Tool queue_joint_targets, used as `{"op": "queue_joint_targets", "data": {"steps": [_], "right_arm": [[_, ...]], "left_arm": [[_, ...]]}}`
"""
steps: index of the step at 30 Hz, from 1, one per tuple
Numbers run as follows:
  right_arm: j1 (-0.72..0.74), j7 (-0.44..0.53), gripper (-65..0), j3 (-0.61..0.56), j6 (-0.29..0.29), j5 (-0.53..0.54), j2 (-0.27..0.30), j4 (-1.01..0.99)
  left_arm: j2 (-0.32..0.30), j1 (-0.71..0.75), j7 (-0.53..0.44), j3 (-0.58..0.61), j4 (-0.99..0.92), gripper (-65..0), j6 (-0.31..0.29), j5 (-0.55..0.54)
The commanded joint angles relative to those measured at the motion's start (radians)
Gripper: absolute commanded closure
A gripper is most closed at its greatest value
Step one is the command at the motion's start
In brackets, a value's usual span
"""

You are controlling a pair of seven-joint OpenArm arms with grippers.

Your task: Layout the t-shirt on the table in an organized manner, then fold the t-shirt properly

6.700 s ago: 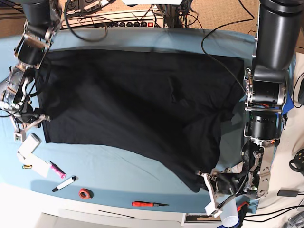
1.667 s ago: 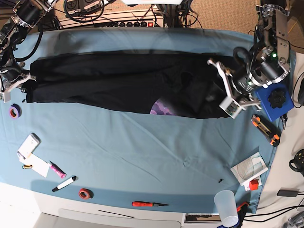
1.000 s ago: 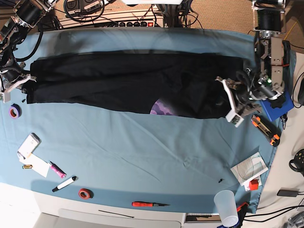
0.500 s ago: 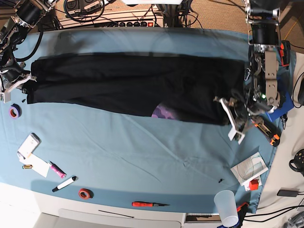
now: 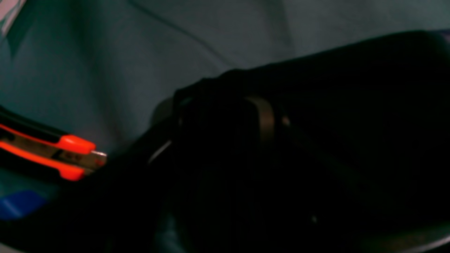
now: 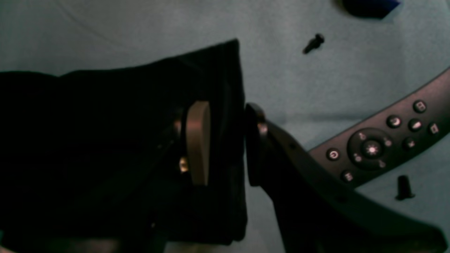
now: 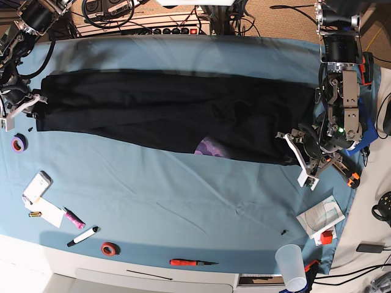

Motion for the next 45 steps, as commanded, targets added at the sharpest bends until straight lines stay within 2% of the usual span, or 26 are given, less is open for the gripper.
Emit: {"op": "queue_joint_targets", "data": {"steps": [1, 4, 8, 12, 15, 20, 23, 27, 30, 33, 36, 39, 45], "right_arm": [[0.008, 0.010, -17.5, 0.006, 0.001, 0.031, 0.026, 0.018], [0.008, -0.042, -17.5, 0.007, 0.001, 0.114, 0.026, 0.018], [0.008, -0.101, -21.3, 0.006, 0.001, 0.102, 0.026, 0.018], [0.008, -0.090, -23.0, 0.007, 0.001, 0.091, 0.026, 0.018], [0.008, -0.088, -23.0, 0.008, 0.001, 0.127, 0.029, 0.018], [0.009, -0.086, -23.0, 0.101, 0.001, 0.219, 0.028, 0.019], [0.008, -0.103, -23.6, 0.183, 0.001, 0.233, 0.029, 0.019], [-0.008, -0.212, -34.6, 0.214, 0.001, 0.253, 0.031, 0.018], [-0.031, -0.212, -35.1, 0.205, 0.001, 0.293, 0.020, 0.018], [-0.033, -0.195, -35.1, 0.202, 0.001, 0.293, -0.010, 0.018], [-0.033, -0.135, -35.1, 0.202, 0.001, 0.289, -0.051, 0.018], [-0.033, -0.102, -35.0, 0.202, 0.001, 0.248, -0.079, 0.018], [-0.033, 0.027, -35.0, 0.202, 0.001, 0.129, -0.088, 0.018]], "left_arm": [[-0.011, -0.022, -0.001, -0.007, 0.031, -24.9, 0.000, -0.011], [-0.011, -0.022, 0.030, -0.007, 0.062, -24.9, -0.001, -0.011], [-0.011, -0.022, 0.069, -0.007, 0.093, -24.9, -0.001, -0.011], [-0.011, -0.025, 0.072, -0.008, 0.104, -24.9, 0.000, -0.011], [-0.011, -0.040, 0.073, -0.008, 0.107, -24.9, 0.000, -0.011], [-0.012, -0.081, 0.107, -0.008, 0.107, -24.9, 0.000, -0.010], [-0.027, -0.094, 0.113, -0.008, 0.107, -24.9, 0.000, -0.011], [-0.054, -0.097, 0.110, -0.008, 0.107, -24.9, -0.001, -0.011], [-0.062, -0.097, 0.110, -0.008, 0.107, -24.9, -0.001, -0.011], [-0.061, -0.097, 0.110, -0.008, 0.107, -24.9, 0.000, -0.011], [-0.061, -0.097, 0.102, -0.008, 0.107, -24.9, -0.001, -0.011], [-0.061, -0.097, 0.102, -0.008, 0.107, -24.9, -0.001, -0.011], [-0.061, -0.097, 0.102, -0.008, 0.107, -24.9, -0.001, -0.011]]}}
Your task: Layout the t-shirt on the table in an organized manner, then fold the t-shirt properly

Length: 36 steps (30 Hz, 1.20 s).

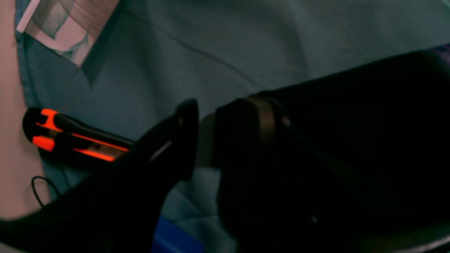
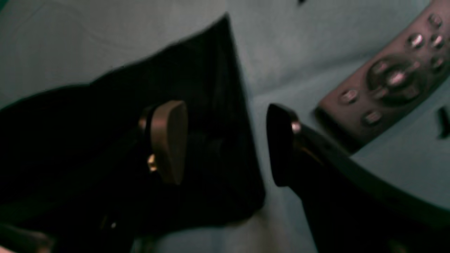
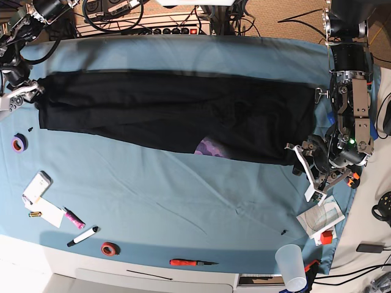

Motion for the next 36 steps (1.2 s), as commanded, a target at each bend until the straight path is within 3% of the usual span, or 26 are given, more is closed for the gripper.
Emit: {"op": "queue_joint_targets", "data": {"steps": [1, 13, 20, 36], "right_arm": [[0.006, 0.026, -35.0, 0.003, 0.002, 0.003, 0.023, 0.014], [0.036, 0.052, -35.0, -0.035, 0.002, 0.006, 0.023, -0.165], [0.037, 0.056, -35.0, -0.120, 0.002, 0.004, 0.023, -0.172], [0.036, 0.055, -35.0, -0.121, 0.002, 0.004, 0.023, -0.172]], "left_arm": [[-0.011, -0.026, -0.019, -0.006, 0.018, -24.9, 0.000, -0.007], [-0.011, -0.025, -0.028, -0.006, 0.018, -24.9, 0.000, -0.038], [-0.011, -0.025, -0.071, -0.006, 0.018, -24.9, 0.000, -0.037], [-0.006, -0.007, -0.102, -0.006, 0.017, -24.9, 0.002, -0.037]]}}
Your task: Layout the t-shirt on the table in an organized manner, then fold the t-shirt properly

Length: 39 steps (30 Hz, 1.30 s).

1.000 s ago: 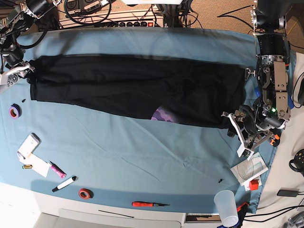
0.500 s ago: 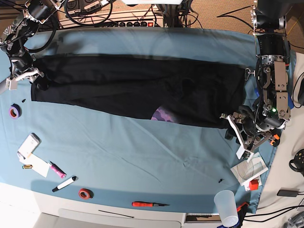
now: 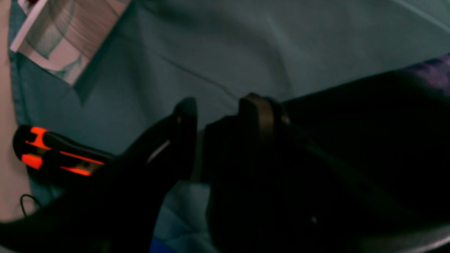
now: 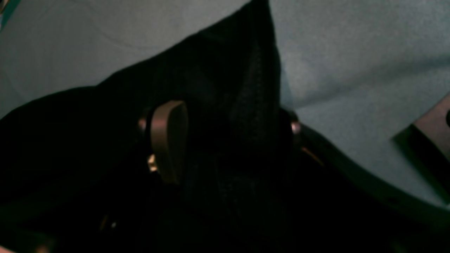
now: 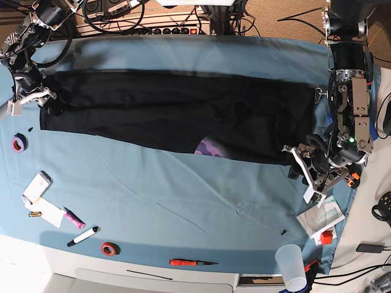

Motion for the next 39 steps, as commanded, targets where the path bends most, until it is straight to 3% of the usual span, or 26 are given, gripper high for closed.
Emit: {"op": "queue_joint_targets", "data": {"steps": [1, 21, 39], "right_arm": [[0.002, -0.023, -35.0, -0.003, -0.002, -0.013, 0.014, 0.005], [0.005, -0.024, -35.0, -0.003, -0.002, 0.029, 0.014, 0.005], [0.005, -0.099, -35.0, -0.003, -0.002, 0.093, 0.011, 0.005]], "left_arm": [[-0.009, -0.019, -0.021, -0.006, 0.017, -24.9, 0.000, -0.008], [-0.008, -0.011, -0.021, -0.006, 0.016, -24.9, 0.000, -0.007], [-0.010, -0.011, -0.001, -0.006, 0.016, -24.7, 0.004, 0.008]]}}
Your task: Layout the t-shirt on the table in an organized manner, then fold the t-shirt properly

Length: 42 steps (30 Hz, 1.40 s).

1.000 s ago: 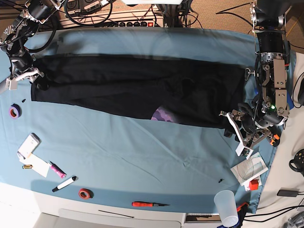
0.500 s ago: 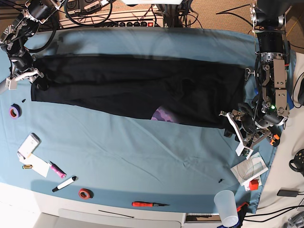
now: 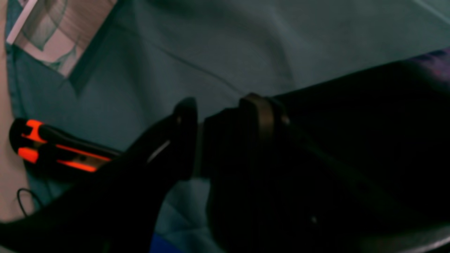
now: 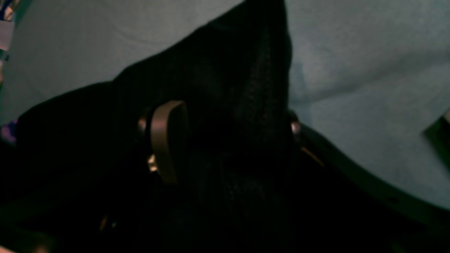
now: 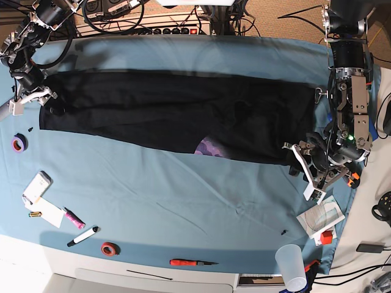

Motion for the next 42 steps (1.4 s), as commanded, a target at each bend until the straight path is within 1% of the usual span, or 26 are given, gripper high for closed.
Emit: {"op": "queue_joint_targets", "data": {"steps": [1, 7, 8, 11, 14, 15, 19, 21, 23, 25, 27, 30, 31, 32, 34, 36, 39, 42], "right_arm": [[0.005, -0.020, -35.0, -0.002, -0.002, 0.002, 0.012, 0.006], [0.005, -0.019, -34.9, -0.002, -0.002, 0.001, 0.012, 0.006], [0.005, -0.019, -33.6, -0.002, -0.002, 0.001, 0.012, 0.006], [0.005, -0.022, -19.5, -0.002, -0.002, 0.001, 0.012, 0.006], [0.005, -0.023, -4.3, -0.002, -0.002, 0.001, 0.013, 0.006], [0.005, -0.022, -0.1, -0.002, -0.002, 0.001, 0.013, 0.006], [0.015, -0.001, 0.0, 0.001, -0.002, -0.013, 0.022, 0.008], [0.045, 0.006, 0.0, 0.017, -0.002, -0.073, 0.033, 0.008], [0.087, 0.029, 0.0, 0.046, -0.002, -0.146, 0.048, 0.008], [0.128, 0.038, 0.0, 0.071, -0.002, -0.187, 0.069, 0.008], [0.153, 0.031, 0.0, 0.074, -0.002, -0.202, 0.094, 0.008], [0.166, -0.001, 0.0, 0.074, -0.002, -0.201, 0.123, 0.011], [0.165, -0.009, 0.0, 0.074, -0.002, -0.203, 0.123, 0.023], [0.163, -0.024, 0.0, 0.074, -0.002, -0.205, 0.122, 0.040], [0.163, -0.058, 0.0, 0.074, -0.002, -0.205, 0.111, 0.085], [0.163, -0.075, 0.0, 0.074, -0.002, -0.205, 0.094, 0.148], [0.163, -0.090, 0.0, 0.072, -0.002, -0.225, 0.055, 0.269], [0.150, -0.105, 0.0, 0.051, -0.002, -0.239, 0.014, 0.393]], "left_arm": [[-0.012, -0.021, -0.008, -0.006, 0.016, -24.7, 0.004, -0.003], [-0.051, -0.022, -0.011, -0.007, 0.016, -24.7, 0.004, -0.003], [-0.061, -0.022, -0.011, -0.006, 0.016, -24.7, 0.003, -0.003], [-0.084, -0.022, -0.009, -0.008, 0.016, -24.7, 0.006, -0.003], [-0.113, -0.021, 0.003, -0.009, 0.016, -24.4, 0.063, 0.001], [-0.121, -0.022, 0.009, -0.009, 0.016, -24.2, 0.075, 0.010], [-0.154, -0.021, 0.042, -0.009, 0.016, -22.4, 0.116, 0.058], [-0.168, -0.021, 0.058, -0.009, 0.016, -21.3, 0.131, 0.062], [-0.179, -0.021, 0.076, -0.009, 0.016, -20.8, 0.134, 0.061], [-0.180, -0.021, 0.080, -0.009, 0.016, -20.8, 0.134, 0.061], [-0.180, -0.021, 0.085, -0.009, 0.016, -20.6, 0.134, 0.061], [-0.180, -0.018, 0.087, -0.009, 0.016, -15.4, 0.134, 0.063], [-0.180, -0.015, 0.087, -0.009, 0.016, -13.5, 0.135, 0.073], [-0.180, -0.009, 0.086, -0.009, 0.016, -11.5, 0.152, 0.090], [-0.180, 0.007, 0.086, -0.009, 0.014, -6.6, 0.197, 0.145], [-0.180, 0.032, 0.085, -0.018, 0.014, -0.5, 0.234, 0.209], [-0.180, 0.080, 0.066, -0.074, 0.013, 0.0, 0.278, 0.264], [-0.180, 0.126, 0.025, -0.172, 0.013, 0.0, 0.283, 0.262]]}}
